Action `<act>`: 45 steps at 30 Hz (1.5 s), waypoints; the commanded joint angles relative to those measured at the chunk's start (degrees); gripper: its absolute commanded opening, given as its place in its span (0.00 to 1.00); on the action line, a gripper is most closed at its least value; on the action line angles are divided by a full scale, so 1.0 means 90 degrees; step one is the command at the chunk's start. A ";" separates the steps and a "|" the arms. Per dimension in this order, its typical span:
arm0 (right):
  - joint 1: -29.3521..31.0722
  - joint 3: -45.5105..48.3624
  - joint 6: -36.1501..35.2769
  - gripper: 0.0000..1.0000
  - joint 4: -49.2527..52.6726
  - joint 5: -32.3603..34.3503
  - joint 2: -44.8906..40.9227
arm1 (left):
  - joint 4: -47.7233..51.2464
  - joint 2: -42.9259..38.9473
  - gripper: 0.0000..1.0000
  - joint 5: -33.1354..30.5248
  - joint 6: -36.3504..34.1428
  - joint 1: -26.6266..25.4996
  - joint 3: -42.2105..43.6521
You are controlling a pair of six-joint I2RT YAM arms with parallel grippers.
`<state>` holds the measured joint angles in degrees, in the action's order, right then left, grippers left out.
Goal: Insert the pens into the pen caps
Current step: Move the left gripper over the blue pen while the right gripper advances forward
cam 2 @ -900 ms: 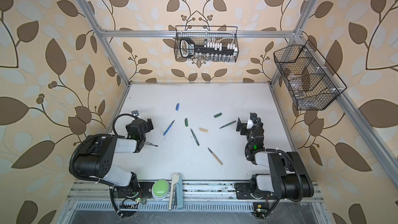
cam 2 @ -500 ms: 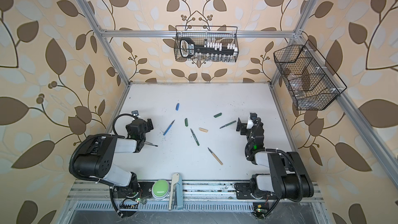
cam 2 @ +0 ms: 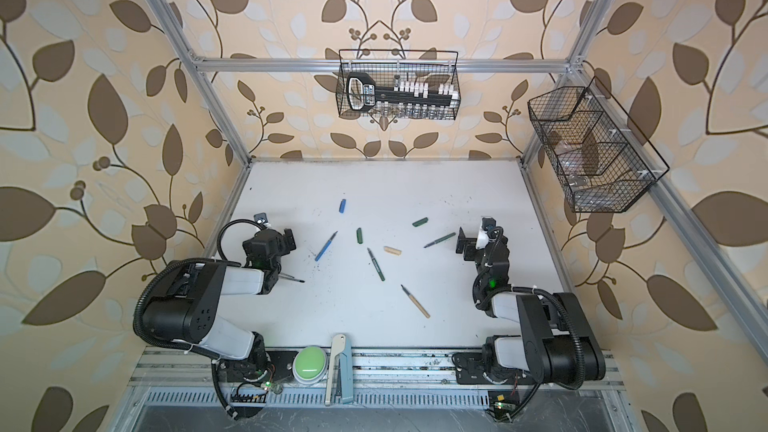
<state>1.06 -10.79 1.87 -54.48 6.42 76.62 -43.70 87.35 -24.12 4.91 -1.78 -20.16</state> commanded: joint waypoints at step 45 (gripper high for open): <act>0.1265 -0.2038 0.2402 0.84 0.6952 -0.2446 -0.2890 | 0.8041 0.0122 0.69 0.2674 0.0669 -0.1999 -0.3915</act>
<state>11.90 -27.27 22.76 7.94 -15.09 50.11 28.10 87.68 -1.39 12.95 -19.20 -52.88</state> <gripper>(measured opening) 0.844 0.697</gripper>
